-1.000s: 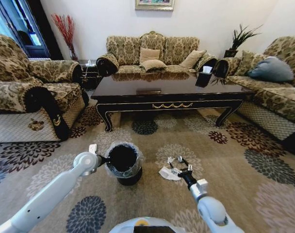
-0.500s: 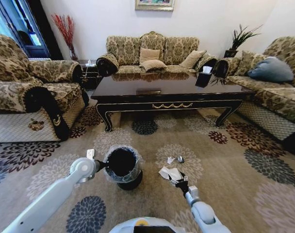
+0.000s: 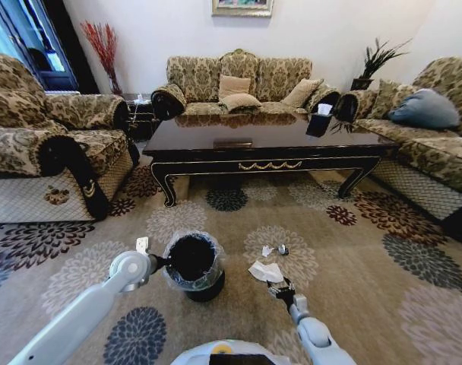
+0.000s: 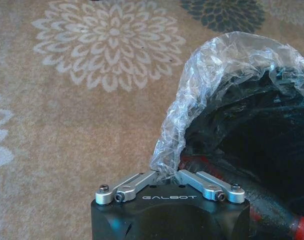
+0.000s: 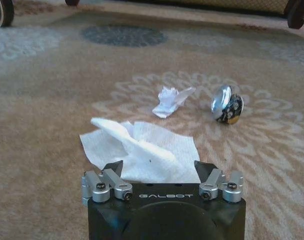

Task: Move to the front of the table and pick up the trash from the floor, then place it into the trash bin.

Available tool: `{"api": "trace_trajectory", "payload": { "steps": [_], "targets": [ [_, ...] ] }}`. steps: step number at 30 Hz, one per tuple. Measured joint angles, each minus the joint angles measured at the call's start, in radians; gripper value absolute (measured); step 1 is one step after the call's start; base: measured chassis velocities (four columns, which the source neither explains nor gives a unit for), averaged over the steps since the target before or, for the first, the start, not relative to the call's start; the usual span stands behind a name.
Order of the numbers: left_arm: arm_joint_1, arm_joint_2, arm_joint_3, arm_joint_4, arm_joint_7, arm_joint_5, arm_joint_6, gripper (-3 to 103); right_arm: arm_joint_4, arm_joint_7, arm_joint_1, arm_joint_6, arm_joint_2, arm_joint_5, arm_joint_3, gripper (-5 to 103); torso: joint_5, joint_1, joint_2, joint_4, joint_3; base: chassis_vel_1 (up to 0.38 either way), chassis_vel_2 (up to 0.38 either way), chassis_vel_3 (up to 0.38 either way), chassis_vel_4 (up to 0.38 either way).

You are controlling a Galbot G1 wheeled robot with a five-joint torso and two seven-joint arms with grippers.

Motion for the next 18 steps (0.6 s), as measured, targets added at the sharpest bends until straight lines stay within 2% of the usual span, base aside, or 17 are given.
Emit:
{"api": "trace_trajectory", "payload": {
  "steps": [12, 15, 17, 18],
  "targets": [
    [0.021, 0.004, -0.013, -0.014, -0.001, 0.004, 0.000, 0, -0.085, 0.027, 0.068, -0.020, 0.006, -0.007, -0.009, 68, -0.0001, 0.000, 0.000, 0.0000, 0.000, 0.000, 0.000, 0.000, 0.000],
    [0.021, 0.001, -0.013, -0.014, -0.001, 0.007, 0.000, 0, -0.099, 0.035, 0.078, -0.024, 0.010, -0.006, -0.011, 60, 0.0000, 0.000, 0.000, -0.0001, 0.000, 0.000, 0.000, 0.000, 0.000],
    [0.021, 0.001, -0.013, -0.014, -0.001, 0.007, 0.000, 0, -0.100, 0.036, 0.079, -0.026, 0.010, -0.006, -0.011, 60, 0.0000, 0.000, 0.000, -0.0001, 0.000, 0.000, 0.000, 0.000, 0.000],
    [0.021, 0.000, -0.013, -0.014, -0.001, 0.009, 0.000, 0, -0.101, 0.037, 0.080, -0.028, 0.010, -0.006, -0.011, 56, -0.0001, 0.000, 0.000, -0.0001, 0.000, 0.000, 0.000, 0.000, 0.000]
  ]
}}
